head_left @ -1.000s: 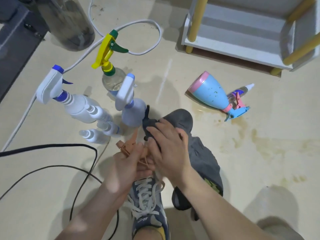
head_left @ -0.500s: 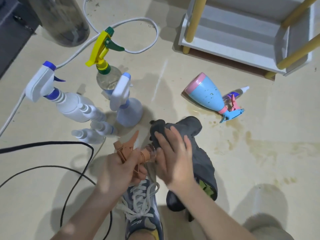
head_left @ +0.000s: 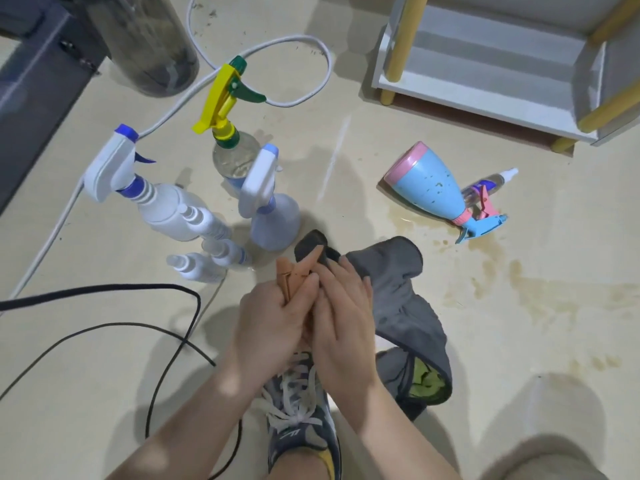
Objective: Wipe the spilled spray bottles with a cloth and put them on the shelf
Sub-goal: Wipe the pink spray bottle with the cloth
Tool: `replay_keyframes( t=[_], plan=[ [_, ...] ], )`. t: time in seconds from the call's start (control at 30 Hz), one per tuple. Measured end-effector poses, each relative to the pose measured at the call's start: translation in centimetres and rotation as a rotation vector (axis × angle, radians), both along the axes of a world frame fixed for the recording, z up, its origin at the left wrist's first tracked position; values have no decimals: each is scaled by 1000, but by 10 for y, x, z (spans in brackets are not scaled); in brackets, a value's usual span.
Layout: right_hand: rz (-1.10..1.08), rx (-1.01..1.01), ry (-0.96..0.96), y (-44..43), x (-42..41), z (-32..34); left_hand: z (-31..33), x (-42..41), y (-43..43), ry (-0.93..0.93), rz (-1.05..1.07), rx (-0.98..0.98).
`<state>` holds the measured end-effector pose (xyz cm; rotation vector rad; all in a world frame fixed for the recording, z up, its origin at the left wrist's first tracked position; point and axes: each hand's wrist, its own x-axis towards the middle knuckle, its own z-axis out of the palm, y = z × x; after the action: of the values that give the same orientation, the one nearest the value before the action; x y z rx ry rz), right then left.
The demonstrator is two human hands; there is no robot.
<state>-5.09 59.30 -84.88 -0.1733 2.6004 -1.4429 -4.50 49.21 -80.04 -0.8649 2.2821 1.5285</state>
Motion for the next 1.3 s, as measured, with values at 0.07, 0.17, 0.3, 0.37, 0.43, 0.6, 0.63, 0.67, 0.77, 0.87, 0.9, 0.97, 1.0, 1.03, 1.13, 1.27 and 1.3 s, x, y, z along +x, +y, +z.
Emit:
replay_keyframes(
  t=[0.07,0.17,0.3,0.37,0.43,0.6,0.63,0.67,0.77,0.87,0.9,0.97,1.0,1.03,1.13,1.27,1.3],
  plan=[
    [-50,-109,-13,4,10,8,7,-3,4,44,4,86],
    [-128,-295,-104,11,7,33,11,-8,9,91,43,106],
    [-182,-422,-298,20,-12,58,11,-8,12,113,11,94],
    [-240,-541,-422,27,-23,63,13,-5,12,178,5,129],
    [-299,-690,-508,32,-29,72,16,-6,13,225,15,154],
    [-114,-708,-271,25,-35,97,16,-8,18,228,-86,170],
    [9,-502,-115,19,-35,93,20,-5,16,272,-165,90],
    [148,-264,50,12,-36,85,21,-9,24,295,-256,-23],
    [336,15,202,7,-53,60,21,-16,35,255,-211,-386],
    [250,7,237,14,-81,45,15,-20,31,216,-159,-59],
    [190,-48,218,16,-88,42,16,-17,31,175,-223,107],
    [89,-92,227,22,-96,37,18,-19,24,181,-214,164],
    [53,-66,246,25,-97,36,17,-25,29,196,-170,142],
    [26,-48,243,27,-100,37,16,-27,26,216,-109,134],
    [-9,-4,110,25,-111,46,20,-36,29,235,-115,143],
    [-109,-9,-80,12,-128,58,26,-37,40,263,-218,158],
    [-176,-73,-153,11,-128,62,27,-37,41,269,-205,170]
  ],
)
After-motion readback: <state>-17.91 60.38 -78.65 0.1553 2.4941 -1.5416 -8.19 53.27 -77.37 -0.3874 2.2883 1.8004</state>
